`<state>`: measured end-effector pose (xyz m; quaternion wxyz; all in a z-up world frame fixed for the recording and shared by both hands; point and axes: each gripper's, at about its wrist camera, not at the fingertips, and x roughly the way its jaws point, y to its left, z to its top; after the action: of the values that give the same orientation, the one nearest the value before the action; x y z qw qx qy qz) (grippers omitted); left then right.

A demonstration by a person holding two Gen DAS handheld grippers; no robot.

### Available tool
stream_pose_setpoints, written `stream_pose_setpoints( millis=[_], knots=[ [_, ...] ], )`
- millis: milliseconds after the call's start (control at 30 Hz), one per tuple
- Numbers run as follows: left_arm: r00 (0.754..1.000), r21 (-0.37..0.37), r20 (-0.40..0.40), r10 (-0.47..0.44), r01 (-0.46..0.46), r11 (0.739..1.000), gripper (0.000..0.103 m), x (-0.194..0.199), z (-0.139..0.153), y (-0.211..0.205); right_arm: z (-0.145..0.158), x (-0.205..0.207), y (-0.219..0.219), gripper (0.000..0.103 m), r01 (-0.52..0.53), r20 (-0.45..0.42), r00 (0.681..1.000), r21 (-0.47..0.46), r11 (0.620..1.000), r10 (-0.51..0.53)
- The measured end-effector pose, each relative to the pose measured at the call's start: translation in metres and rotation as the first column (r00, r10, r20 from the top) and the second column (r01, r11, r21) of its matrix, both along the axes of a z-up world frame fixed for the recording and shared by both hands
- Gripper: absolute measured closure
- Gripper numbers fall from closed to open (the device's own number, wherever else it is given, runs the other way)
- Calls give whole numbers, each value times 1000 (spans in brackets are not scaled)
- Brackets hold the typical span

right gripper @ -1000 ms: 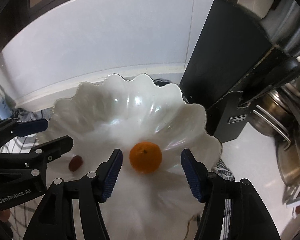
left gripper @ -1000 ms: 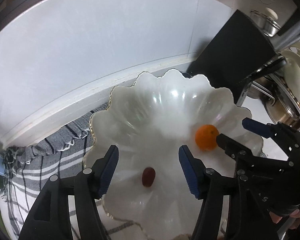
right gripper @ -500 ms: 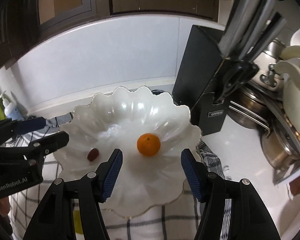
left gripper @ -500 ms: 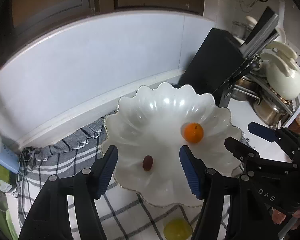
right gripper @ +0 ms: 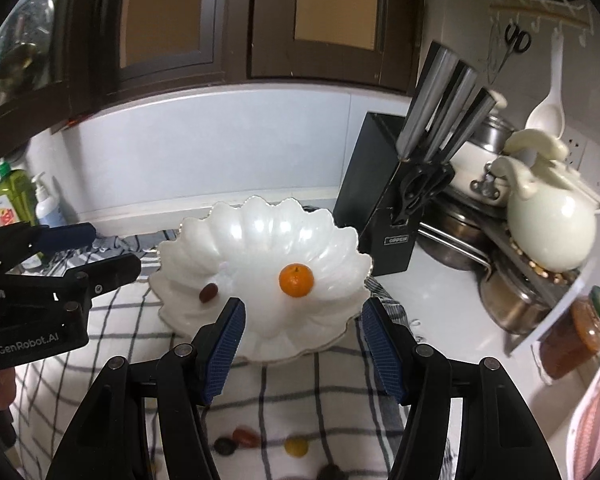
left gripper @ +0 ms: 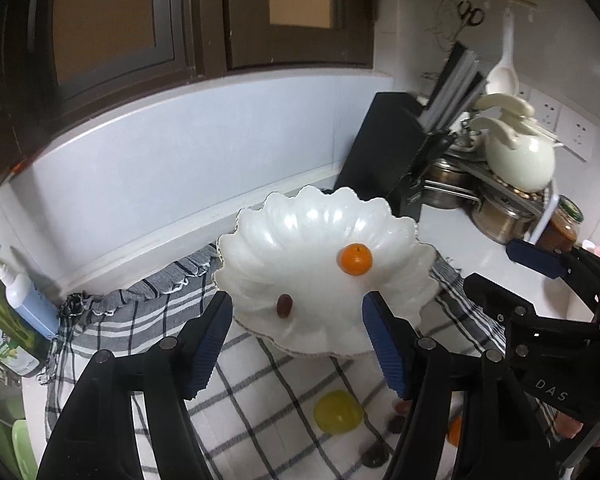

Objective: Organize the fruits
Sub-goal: 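Withdraw both open tools from the bowl back over the cloth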

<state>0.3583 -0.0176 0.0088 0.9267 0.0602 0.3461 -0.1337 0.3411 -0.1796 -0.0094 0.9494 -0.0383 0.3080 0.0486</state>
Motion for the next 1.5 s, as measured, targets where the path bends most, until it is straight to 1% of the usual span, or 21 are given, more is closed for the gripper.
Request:
stream_pose_setpoints(
  millis=[167, 300, 367, 467, 633, 833, 967, 1133, 1233, 1300, 1500],
  knots=[
    [999, 4, 35, -27, 27, 1000, 34, -29, 8, -1, 6, -28, 0, 41, 0, 29, 1000, -5, 1000, 0],
    [998, 11, 54, -20, 20, 1000, 34, -48, 10, 0, 7, -48, -3, 41, 0, 39, 999, 2, 1000, 0],
    [998, 1, 52, -21, 21, 1000, 34, -58, 9, 1, 6, -55, -5, 41, 3, 40, 999, 4, 1000, -3],
    [998, -8, 55, -16, 17, 1000, 34, -72, 7, 3, 2, -67, -6, 41, 5, 40, 999, 10, 1000, -5],
    [997, 19, 79, -12, 11, 1000, 34, -93, 1, 0, -11, -82, -9, 41, -9, 15, 1000, 36, 999, 9],
    [997, 28, 80, 2, -4, 1000, 34, -115, -15, 2, -23, -97, -13, 41, -29, -16, 999, 71, 997, 30],
    [997, 49, 73, 1, -4, 999, 34, -129, -31, 5, -29, -106, -12, 41, -26, -8, 1000, 54, 998, 26],
    [998, 68, 60, 3, -7, 998, 34, -143, -48, 9, -36, -117, -7, 41, -25, 7, 1000, 3, 1000, 25],
    [998, 75, 54, 13, -17, 997, 34, -150, -56, 11, -43, -122, -4, 41, -36, -5, 999, -7, 999, 36],
    [999, 79, 51, 15, -19, 997, 34, -154, -61, 11, -50, -125, -3, 41, -46, -20, 999, 3, 999, 46],
    [1000, 115, 29, 11, -14, 993, 35, -160, -82, 12, -68, -129, -4, 41, -33, -52, 998, -3, 999, 33]
  ],
)
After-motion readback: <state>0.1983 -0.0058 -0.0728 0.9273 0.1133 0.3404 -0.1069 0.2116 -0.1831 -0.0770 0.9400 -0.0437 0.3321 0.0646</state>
